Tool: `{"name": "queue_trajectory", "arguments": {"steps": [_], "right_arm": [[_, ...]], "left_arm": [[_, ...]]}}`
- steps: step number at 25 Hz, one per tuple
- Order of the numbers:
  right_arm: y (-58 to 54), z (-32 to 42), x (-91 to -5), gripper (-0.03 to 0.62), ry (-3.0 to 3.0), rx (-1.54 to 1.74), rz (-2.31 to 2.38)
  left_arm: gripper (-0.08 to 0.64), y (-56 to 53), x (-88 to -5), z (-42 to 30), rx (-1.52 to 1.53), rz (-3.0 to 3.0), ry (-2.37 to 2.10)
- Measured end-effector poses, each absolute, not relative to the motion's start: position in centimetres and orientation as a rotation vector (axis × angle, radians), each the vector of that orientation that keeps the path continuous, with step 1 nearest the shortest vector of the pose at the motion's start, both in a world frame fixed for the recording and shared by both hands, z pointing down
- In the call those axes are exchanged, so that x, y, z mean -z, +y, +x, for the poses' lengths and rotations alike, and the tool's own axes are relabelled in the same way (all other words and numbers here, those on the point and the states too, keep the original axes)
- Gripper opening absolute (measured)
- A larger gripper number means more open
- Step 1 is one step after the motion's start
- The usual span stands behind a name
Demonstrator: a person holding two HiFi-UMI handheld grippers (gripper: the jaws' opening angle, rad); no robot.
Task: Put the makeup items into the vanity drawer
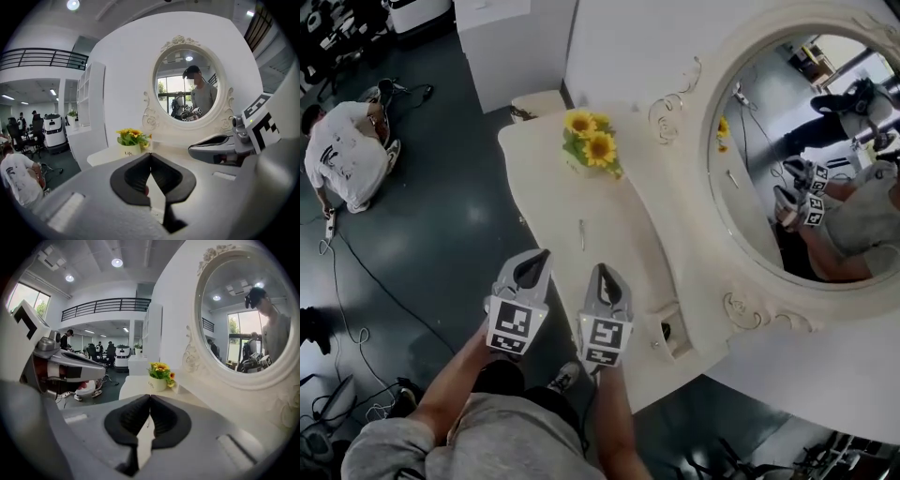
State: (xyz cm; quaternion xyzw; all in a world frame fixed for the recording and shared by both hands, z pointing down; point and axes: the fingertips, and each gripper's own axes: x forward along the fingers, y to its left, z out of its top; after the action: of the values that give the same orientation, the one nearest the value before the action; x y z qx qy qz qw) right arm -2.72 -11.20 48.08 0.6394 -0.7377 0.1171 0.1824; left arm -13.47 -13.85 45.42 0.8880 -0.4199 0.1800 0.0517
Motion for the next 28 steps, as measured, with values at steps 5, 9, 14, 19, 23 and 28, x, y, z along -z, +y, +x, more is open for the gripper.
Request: {"name": "queue_trajectory", "arguments": {"steps": [5,9,14,19,23,28], "right_arm": [[-13.9,-2.9,-51.4,0.005,-2.073,-0.385,1.755],[-15.6,-2.9,-54.0,0.006,-2.057,-0.427,1.727],[-17.0,-3.0,-56.6,0.006,-2.038,-0.465,1.695],[-18.1,-3.1,-59.0,0.006,-2.008,-0.514,1.665],[-18.7,-3.7,-61.1,0.141,-1.981,-0.595,1.584],[-19.1,-4.1,-62.7,0.164,-1.943,-0.635,1.515]], "left_arm": [[0.011,-16.3,-48.6,-13.4,-0.587,2.649,-1.257],[0.011,-17.6,-51.1,-13.2,-0.619,2.623,-1.225],[0.011,-18.5,-53.7,-12.9,-0.655,2.602,-1.176],[0.011,-19.5,-55.5,-12.9,-0.678,2.581,-1.151],[0.011,-20.0,-56.3,-13.1,-0.691,2.566,-1.139],[0.011,-20.6,-57.0,-13.5,-0.702,2.549,-1.135]]}}
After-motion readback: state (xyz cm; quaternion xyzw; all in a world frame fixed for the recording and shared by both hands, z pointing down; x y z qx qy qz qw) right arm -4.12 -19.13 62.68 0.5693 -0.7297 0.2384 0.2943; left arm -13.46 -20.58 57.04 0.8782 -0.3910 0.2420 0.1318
